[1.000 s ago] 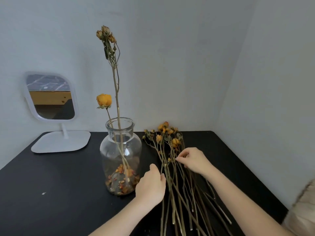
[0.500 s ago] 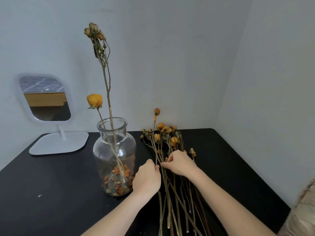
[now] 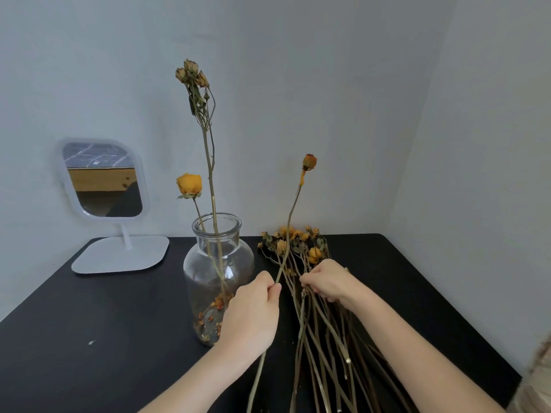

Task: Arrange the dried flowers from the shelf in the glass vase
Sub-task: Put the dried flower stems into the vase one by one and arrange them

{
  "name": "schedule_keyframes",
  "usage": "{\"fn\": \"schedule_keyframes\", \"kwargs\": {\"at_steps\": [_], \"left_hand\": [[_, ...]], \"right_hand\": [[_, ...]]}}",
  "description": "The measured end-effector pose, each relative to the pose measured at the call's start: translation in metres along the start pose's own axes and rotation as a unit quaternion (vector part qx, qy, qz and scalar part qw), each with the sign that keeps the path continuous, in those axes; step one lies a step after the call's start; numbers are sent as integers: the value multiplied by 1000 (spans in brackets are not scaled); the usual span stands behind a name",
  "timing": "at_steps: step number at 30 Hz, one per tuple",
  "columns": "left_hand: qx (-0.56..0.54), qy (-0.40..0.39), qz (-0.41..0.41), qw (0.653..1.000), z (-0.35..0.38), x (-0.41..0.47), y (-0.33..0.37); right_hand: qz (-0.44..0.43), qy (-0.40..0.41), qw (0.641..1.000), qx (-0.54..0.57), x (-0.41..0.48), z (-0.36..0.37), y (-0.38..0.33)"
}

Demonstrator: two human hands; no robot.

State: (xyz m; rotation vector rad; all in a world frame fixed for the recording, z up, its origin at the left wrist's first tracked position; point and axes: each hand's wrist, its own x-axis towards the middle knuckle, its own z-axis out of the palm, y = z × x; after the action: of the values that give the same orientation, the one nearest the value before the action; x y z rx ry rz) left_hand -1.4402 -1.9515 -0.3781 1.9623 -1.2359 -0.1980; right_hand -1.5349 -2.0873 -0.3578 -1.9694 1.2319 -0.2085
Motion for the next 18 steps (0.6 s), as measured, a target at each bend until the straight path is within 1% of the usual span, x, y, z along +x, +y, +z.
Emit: {"fn": "schedule_keyframes", "kwargs": {"at_steps": [4, 10, 18], "left_hand": [[-5, 22, 8, 1000, -6, -1, -1], [-42, 41, 28, 998, -8, -1, 1], [-115, 55, 58, 990, -21, -2, 11]], "right_hand": [[-30, 13, 998, 55, -6, -10, -1], [-66, 49, 992, 99, -11, -18, 0], [-89, 50, 985, 142, -23, -30, -6]]}}
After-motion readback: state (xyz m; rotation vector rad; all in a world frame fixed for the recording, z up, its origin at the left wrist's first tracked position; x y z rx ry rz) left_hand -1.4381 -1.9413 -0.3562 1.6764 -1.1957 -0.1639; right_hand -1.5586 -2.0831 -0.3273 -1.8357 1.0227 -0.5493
